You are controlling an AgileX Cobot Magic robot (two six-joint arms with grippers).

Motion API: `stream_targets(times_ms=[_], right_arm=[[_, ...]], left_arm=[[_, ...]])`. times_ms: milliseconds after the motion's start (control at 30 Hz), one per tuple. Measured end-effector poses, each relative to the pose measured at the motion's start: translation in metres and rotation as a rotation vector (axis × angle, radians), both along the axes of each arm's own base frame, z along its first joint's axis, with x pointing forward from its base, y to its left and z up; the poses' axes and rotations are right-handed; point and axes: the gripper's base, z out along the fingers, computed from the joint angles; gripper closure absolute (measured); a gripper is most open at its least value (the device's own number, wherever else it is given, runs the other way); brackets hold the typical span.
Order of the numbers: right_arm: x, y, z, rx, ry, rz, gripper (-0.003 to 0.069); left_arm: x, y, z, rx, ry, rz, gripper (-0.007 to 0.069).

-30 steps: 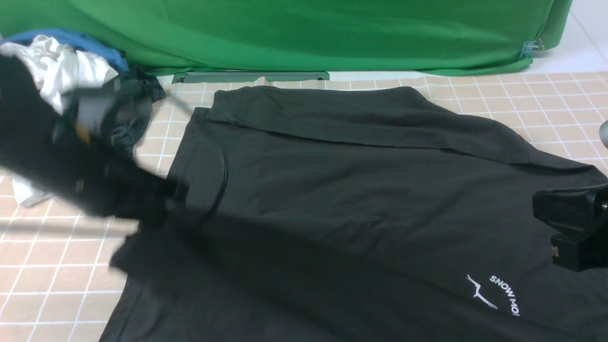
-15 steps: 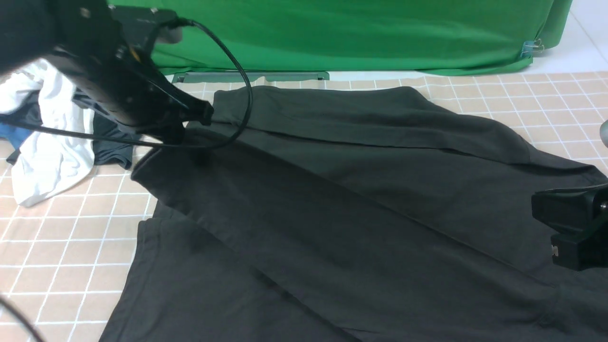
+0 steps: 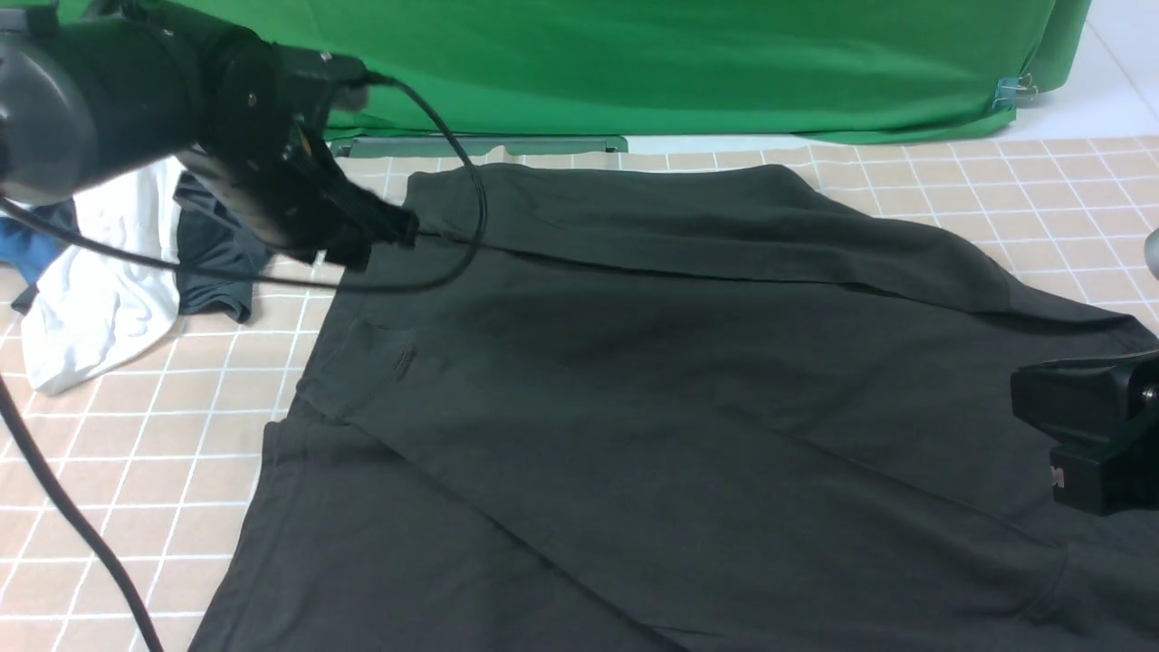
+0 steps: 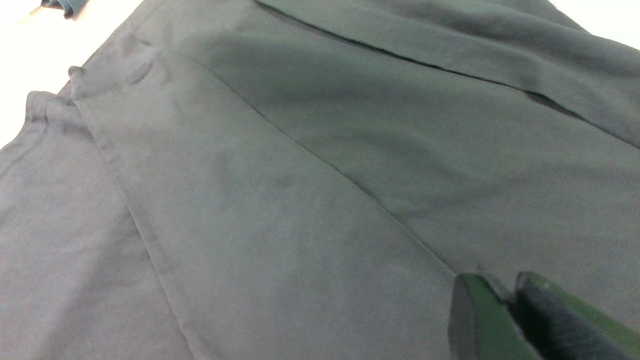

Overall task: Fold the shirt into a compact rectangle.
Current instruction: 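Fold the left side of the black T-shirt inward over its body, then grab the top left corner of the dark shirt with the left gripper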

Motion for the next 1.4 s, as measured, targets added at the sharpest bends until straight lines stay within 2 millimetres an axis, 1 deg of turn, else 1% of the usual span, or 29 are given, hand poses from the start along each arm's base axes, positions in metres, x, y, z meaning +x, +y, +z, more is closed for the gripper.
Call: stream_targets(times_ms=[33, 67, 100, 167, 233, 333, 433, 567, 733, 900, 933, 1133, 1200, 1233, 1300, 1333, 1400], right_arm=[[0.0, 0.0, 0.0, 0.0, 0.0, 0.0, 0.0518], [0.0, 0.0, 0.0, 0.0, 0.0, 0.0, 0.0517], [0.0, 0.0, 0.0, 0.0, 0.0, 0.0, 0.0516], [0.0, 0.0, 0.0, 0.0, 0.0, 0.0, 0.0516], [0.0, 0.0, 0.0, 0.0, 0.0, 0.0, 0.0515], [0.0, 0.0, 0.0, 0.0, 0.0, 0.0, 0.0515], [0.0, 0.0, 0.0, 0.0, 0.0, 0.0, 0.0515], [0.0, 0.0, 0.0, 0.0, 0.0, 0.0, 0.0515], [0.0, 0.0, 0.0, -0.001, 0.0, 0.001, 0.0515], [0.0, 0.0, 0.0, -0.002, -0.001, 0.002, 0.0515], [0.0, 0.0, 0.0, -0.002, -0.001, 0.002, 0.0515], [0.0, 0.0, 0.0, -0.003, -0.002, 0.002, 0.0515], [0.0, 0.0, 0.0, -0.003, -0.001, 0.002, 0.0515], [0.0, 0.0, 0.0, -0.003, -0.001, 0.002, 0.0515], [0.0, 0.0, 0.0, -0.003, -0.001, 0.002, 0.0515], [0.0, 0.0, 0.0, -0.003, -0.001, 0.002, 0.0515], [0.0, 0.0, 0.0, -0.003, -0.001, 0.002, 0.0515]], left_arm=[[0.006, 0.001, 0.005, -0.033, -0.023, 0.043, 0.023], [0.007, 0.001, 0.006, -0.039, -0.026, 0.047, 0.0223], [0.017, 0.002, 0.012, -0.078, -0.05, 0.076, 0.0179], [0.03, 0.002, 0.016, -0.118, -0.07, 0.102, 0.0144], [0.047, 0.002, 0.014, -0.154, -0.084, 0.125, 0.0131], [0.071, -0.001, 0.004, -0.202, -0.083, 0.138, 0.0132], [0.096, -0.008, -0.016, -0.224, -0.075, 0.137, 0.0132], [0.119, -0.012, -0.042, -0.226, -0.056, 0.14, 0.0132], [0.131, -0.015, -0.071, -0.214, -0.013, 0.144, 0.0132], [0.134, -0.012, -0.091, -0.186, 0.01, 0.164, 0.0132], [0.135, -0.011, -0.094, -0.184, 0.011, 0.17, 0.0132], [0.139, -0.005, -0.095, -0.206, -0.009, 0.206, 0.0135], [0.14, -0.004, -0.095, -0.211, -0.013, 0.205, 0.0146], [0.14, -0.004, -0.095, -0.209, -0.015, 0.195, 0.0165], [0.141, -0.005, -0.096, -0.218, -0.023, 0.168, 0.0252], [0.141, -0.005, -0.096, -0.22, -0.023, 0.166, 0.0263], [0.142, -0.007, -0.097, -0.236, -0.03, 0.145, 0.0417]])
